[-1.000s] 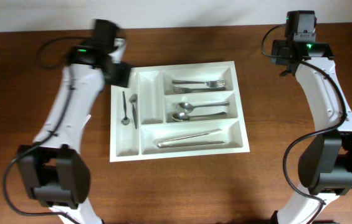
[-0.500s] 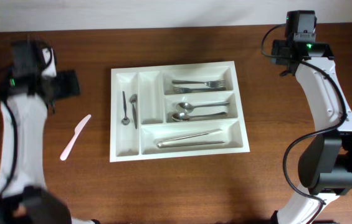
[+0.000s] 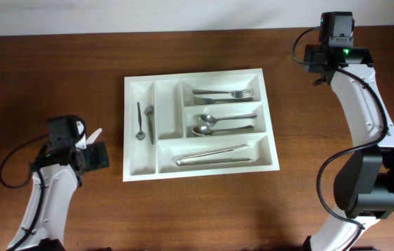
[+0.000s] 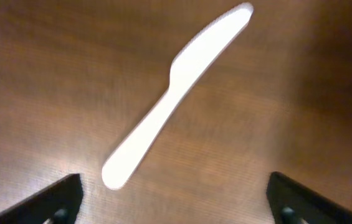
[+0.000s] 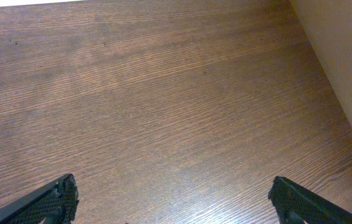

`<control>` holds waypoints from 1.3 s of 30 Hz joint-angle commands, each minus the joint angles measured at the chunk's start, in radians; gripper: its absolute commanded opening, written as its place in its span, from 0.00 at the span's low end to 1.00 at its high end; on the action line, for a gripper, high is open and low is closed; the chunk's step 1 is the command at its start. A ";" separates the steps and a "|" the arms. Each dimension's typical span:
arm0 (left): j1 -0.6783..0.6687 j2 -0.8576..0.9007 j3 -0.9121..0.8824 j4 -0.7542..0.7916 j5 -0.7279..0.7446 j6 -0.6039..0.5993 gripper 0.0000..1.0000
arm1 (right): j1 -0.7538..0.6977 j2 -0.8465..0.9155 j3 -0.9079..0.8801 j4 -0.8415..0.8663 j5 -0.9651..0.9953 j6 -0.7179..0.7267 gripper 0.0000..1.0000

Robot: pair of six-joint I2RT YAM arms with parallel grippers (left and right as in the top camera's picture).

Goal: Pack container
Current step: 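Move the left gripper back toward the white plastic knife, then align the left gripper over the white plastic knife handle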

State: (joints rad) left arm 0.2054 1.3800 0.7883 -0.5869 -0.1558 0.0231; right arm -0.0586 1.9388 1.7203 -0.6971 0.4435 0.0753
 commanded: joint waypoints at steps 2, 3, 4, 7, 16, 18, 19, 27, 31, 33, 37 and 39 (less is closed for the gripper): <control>0.000 0.000 -0.002 0.010 -0.043 0.019 0.99 | -0.008 -0.005 0.006 0.001 0.004 0.008 0.99; 0.000 0.000 -0.002 0.023 -0.044 0.023 0.99 | -0.008 -0.005 0.006 0.001 0.004 0.009 0.99; 0.002 0.000 -0.002 0.040 -0.043 0.034 0.99 | -0.008 -0.005 0.006 0.001 0.004 0.008 0.99; 0.002 0.000 -0.002 0.127 -0.016 0.103 0.99 | -0.008 -0.005 0.006 0.001 0.004 0.008 0.99; 0.025 0.013 -0.002 0.189 0.035 0.446 0.99 | -0.008 -0.005 0.006 0.001 0.004 0.008 0.99; 0.052 0.032 -0.002 0.162 0.035 0.442 0.99 | -0.008 -0.005 0.006 0.001 0.004 0.009 0.99; 0.067 0.042 -0.002 0.148 0.035 0.441 0.99 | -0.008 -0.005 0.006 0.001 0.004 0.008 0.99; 0.155 0.130 -0.002 0.104 0.053 0.209 1.00 | -0.008 -0.005 0.006 0.001 0.004 0.008 0.99; 0.157 0.183 -0.002 0.080 0.063 0.208 0.94 | -0.008 -0.005 0.006 0.001 0.004 0.008 0.99; 0.157 0.206 -0.002 0.069 0.063 0.203 0.89 | -0.008 -0.005 0.006 0.001 0.004 0.008 0.99; 0.158 0.252 -0.002 0.066 0.063 0.152 0.89 | -0.008 -0.005 0.006 0.001 0.004 0.008 0.99; 0.157 0.272 -0.002 0.066 0.063 0.125 0.89 | -0.008 -0.005 0.006 0.001 0.004 0.008 0.99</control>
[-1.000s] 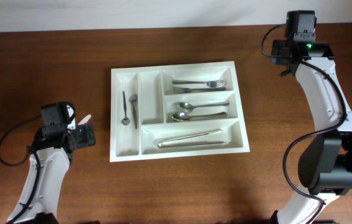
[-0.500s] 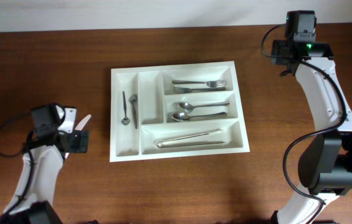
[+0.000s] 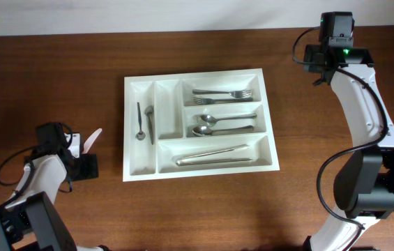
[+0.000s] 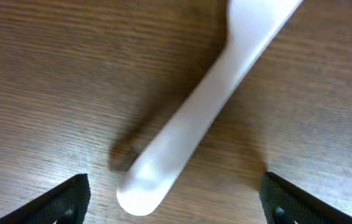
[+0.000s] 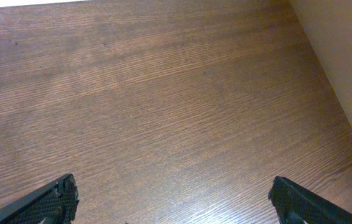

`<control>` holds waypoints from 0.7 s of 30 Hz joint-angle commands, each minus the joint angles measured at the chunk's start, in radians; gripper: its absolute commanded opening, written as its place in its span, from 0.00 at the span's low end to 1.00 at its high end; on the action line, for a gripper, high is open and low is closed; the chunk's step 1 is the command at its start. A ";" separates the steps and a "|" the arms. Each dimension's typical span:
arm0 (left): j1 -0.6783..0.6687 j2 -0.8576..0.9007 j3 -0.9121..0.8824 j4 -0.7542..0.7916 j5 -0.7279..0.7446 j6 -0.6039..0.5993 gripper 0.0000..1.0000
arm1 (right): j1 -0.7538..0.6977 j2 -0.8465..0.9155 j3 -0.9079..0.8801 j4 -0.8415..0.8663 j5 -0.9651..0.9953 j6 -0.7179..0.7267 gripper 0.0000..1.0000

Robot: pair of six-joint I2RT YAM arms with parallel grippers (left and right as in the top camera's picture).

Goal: Pack container
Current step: 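Align the left gripper over the white plastic knife handle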

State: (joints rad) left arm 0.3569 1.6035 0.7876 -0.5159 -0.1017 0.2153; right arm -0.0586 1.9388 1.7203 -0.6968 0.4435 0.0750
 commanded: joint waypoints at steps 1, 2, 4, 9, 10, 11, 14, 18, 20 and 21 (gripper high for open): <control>0.006 0.057 -0.002 -0.005 0.008 -0.073 0.89 | -0.008 -0.005 0.006 0.000 0.004 0.009 0.99; 0.006 0.069 -0.002 -0.005 0.009 -0.073 0.84 | -0.008 -0.005 0.006 0.000 0.004 0.009 0.99; 0.006 0.087 -0.002 -0.004 0.008 -0.073 0.82 | -0.008 -0.005 0.006 0.000 0.004 0.009 0.99; 0.006 0.116 -0.002 0.003 0.008 -0.073 0.73 | -0.008 -0.005 0.006 0.000 0.004 0.009 0.99; 0.006 0.119 -0.002 0.003 0.008 -0.073 0.73 | -0.008 -0.005 0.006 0.000 0.004 0.009 0.99; 0.006 0.123 -0.002 0.004 0.009 -0.073 0.73 | -0.008 -0.005 0.006 0.000 0.004 0.009 0.99; 0.006 0.130 -0.002 0.011 0.033 -0.073 0.73 | -0.008 -0.005 0.006 0.000 0.004 0.009 0.99; 0.006 0.132 -0.002 0.034 0.080 -0.072 0.73 | -0.008 -0.005 0.006 0.000 0.004 0.009 0.99; 0.006 0.132 -0.002 0.050 0.080 -0.072 0.71 | -0.008 -0.005 0.006 0.000 0.004 0.009 0.99; 0.006 0.132 -0.002 0.056 0.080 -0.073 0.67 | -0.008 -0.005 0.006 0.000 0.004 0.009 0.99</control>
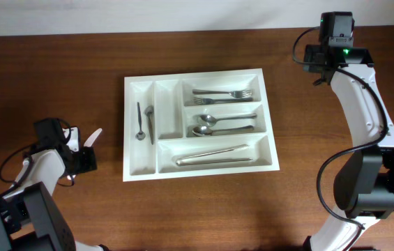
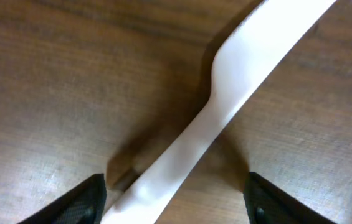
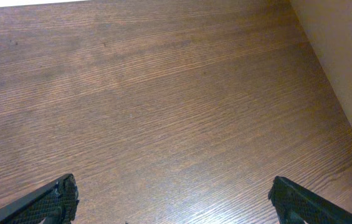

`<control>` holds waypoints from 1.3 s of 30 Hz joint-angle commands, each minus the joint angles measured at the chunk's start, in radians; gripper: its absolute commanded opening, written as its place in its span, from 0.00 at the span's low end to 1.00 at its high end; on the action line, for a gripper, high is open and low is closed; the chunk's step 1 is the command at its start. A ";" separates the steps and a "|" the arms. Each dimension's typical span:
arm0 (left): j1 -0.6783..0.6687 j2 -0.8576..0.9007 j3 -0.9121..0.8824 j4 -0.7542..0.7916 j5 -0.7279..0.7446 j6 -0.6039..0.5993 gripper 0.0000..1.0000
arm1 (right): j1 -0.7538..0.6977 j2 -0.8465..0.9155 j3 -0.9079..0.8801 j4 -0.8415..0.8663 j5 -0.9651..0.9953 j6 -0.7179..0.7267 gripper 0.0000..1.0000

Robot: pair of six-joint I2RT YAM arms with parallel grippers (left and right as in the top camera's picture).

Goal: Pack container
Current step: 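Align the left gripper over the white plastic knife handle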

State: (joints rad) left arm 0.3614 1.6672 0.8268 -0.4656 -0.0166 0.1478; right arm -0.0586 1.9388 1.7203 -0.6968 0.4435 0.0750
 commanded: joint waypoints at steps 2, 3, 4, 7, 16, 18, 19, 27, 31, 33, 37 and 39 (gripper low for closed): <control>0.001 0.068 -0.041 0.010 -0.005 -0.006 0.59 | -0.008 -0.005 0.006 0.000 0.004 0.009 0.99; 0.001 0.068 -0.041 0.010 -0.005 -0.006 0.59 | -0.008 -0.005 0.006 0.000 0.004 0.009 0.99; 0.001 0.068 -0.041 0.009 -0.004 -0.006 0.57 | -0.008 -0.005 0.006 0.000 0.004 0.009 0.99; 0.002 0.068 -0.041 -0.003 -0.004 -0.037 0.54 | -0.008 -0.005 0.006 0.000 0.004 0.009 0.99; 0.001 0.068 -0.041 -0.045 0.005 -0.093 0.49 | -0.008 -0.005 0.006 0.000 0.004 0.009 0.99; 0.001 0.068 -0.041 -0.043 0.043 -0.096 0.49 | -0.008 -0.005 0.006 0.000 0.004 0.009 0.99; 0.001 0.068 -0.041 -0.043 0.074 -0.096 0.50 | -0.008 -0.005 0.006 0.000 0.004 0.009 0.99; 0.001 0.068 -0.041 -0.061 0.130 -0.096 0.50 | -0.008 -0.005 0.006 0.000 0.004 0.009 0.99; 0.001 0.068 -0.041 -0.104 0.129 -0.096 0.49 | -0.008 -0.005 0.006 0.000 0.004 0.009 0.99; 0.001 0.068 -0.041 -0.114 0.130 -0.096 0.46 | -0.008 -0.005 0.006 0.000 0.004 0.009 0.99; 0.001 0.068 -0.041 -0.124 0.151 -0.096 0.29 | -0.008 -0.005 0.006 0.000 0.004 0.009 0.99; 0.001 0.068 -0.041 -0.130 0.171 -0.096 0.25 | -0.008 -0.005 0.006 0.000 0.004 0.009 0.99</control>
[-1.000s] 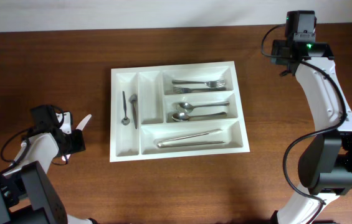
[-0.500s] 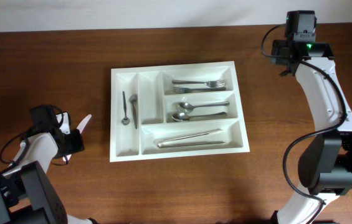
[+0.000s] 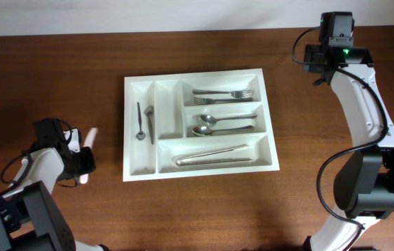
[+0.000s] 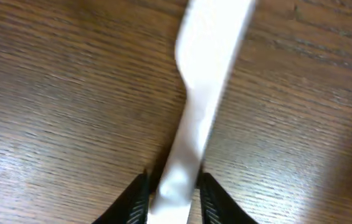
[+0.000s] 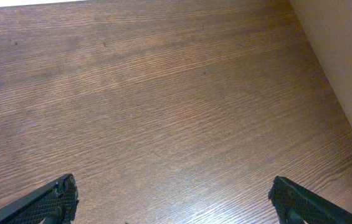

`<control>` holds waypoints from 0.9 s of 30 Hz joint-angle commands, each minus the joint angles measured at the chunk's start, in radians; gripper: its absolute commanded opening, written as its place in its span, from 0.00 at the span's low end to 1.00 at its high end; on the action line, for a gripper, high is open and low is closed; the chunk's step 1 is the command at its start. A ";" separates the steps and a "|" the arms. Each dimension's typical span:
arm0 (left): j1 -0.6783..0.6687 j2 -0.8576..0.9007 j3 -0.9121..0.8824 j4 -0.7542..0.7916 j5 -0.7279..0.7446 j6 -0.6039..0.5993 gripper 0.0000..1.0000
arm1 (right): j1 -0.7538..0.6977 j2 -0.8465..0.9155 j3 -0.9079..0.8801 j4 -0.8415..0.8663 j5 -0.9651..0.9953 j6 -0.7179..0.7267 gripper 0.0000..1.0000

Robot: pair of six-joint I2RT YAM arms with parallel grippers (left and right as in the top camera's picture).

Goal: Pack container
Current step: 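Align the left gripper over the white plastic knife handle, then lower the left gripper and close it on the knife handle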

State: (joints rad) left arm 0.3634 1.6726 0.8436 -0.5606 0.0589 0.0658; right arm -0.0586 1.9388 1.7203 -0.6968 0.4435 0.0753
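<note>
A white plastic knife [image 4: 200, 93] lies on the brown table left of the white cutlery tray [image 3: 200, 74]; overhead the knife [image 3: 88, 137] shows beside my left arm. My left gripper [image 4: 174, 190] is shut on the knife's handle, both black fingers pressed against it. The tray holds metal forks [image 3: 222, 93], spoons [image 3: 224, 123], a long knife [image 3: 212, 155] and two small pieces [image 3: 144, 123] in the left slot. My right gripper [image 5: 174, 199] stands open over bare wood at the table's far right corner, nothing between its fingers.
The pale wall [image 5: 344, 68] meets the table edge at the right of the right wrist view. My right arm [image 3: 364, 104] curves down the table's right side. Bare wood lies between the tray and both arms.
My left gripper has shut on the white knife's handle; its fingers were wide apart around it before. The knife now points more straight away from the gripper. The right arm is unchanged.
My left gripper stood open above the white knife left of the tray. It was then lower, with the handle between its open fingers, then closer still. Now the fingers are shut on the handle. The right gripper has stayed open at the far right corner throughout.
</note>
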 commanded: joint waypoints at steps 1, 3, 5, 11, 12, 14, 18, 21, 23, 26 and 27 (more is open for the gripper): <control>-0.001 0.063 -0.058 -0.039 0.101 -0.014 0.23 | -0.008 -0.005 0.006 0.000 0.004 0.008 0.99; -0.001 0.063 -0.058 -0.043 0.103 -0.014 0.15 | -0.008 -0.005 0.006 0.000 0.004 0.008 0.99; -0.001 0.063 -0.058 -0.042 0.103 -0.014 0.03 | -0.008 -0.005 0.006 0.000 0.004 0.008 0.99; -0.001 0.063 -0.058 -0.025 0.125 -0.014 0.02 | -0.008 -0.005 0.006 0.000 0.004 0.008 0.99; -0.001 0.063 -0.058 -0.020 0.136 -0.014 0.02 | -0.008 -0.005 0.006 0.000 0.004 0.008 0.99; -0.001 0.063 -0.058 -0.006 0.148 -0.014 0.02 | -0.008 -0.005 0.006 0.000 0.004 0.008 0.99; -0.001 0.063 -0.045 0.012 0.160 -0.029 0.02 | -0.008 -0.005 0.006 0.000 0.004 0.009 0.99; -0.001 0.063 -0.021 0.009 0.163 -0.029 0.02 | -0.008 -0.005 0.006 0.000 0.004 0.008 0.99; -0.001 0.063 0.000 0.004 0.163 -0.029 0.02 | -0.008 -0.005 0.006 0.000 0.004 0.008 0.99; -0.001 0.063 0.030 -0.002 0.164 -0.029 0.02 | -0.008 -0.005 0.006 0.000 0.004 0.008 0.99; -0.001 0.062 0.037 -0.003 0.167 -0.029 0.02 | -0.008 -0.005 0.006 0.000 0.004 0.008 0.99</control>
State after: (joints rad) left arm 0.3679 1.6882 0.8757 -0.5583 0.2375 0.0467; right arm -0.0586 1.9388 1.7203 -0.6968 0.4435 0.0753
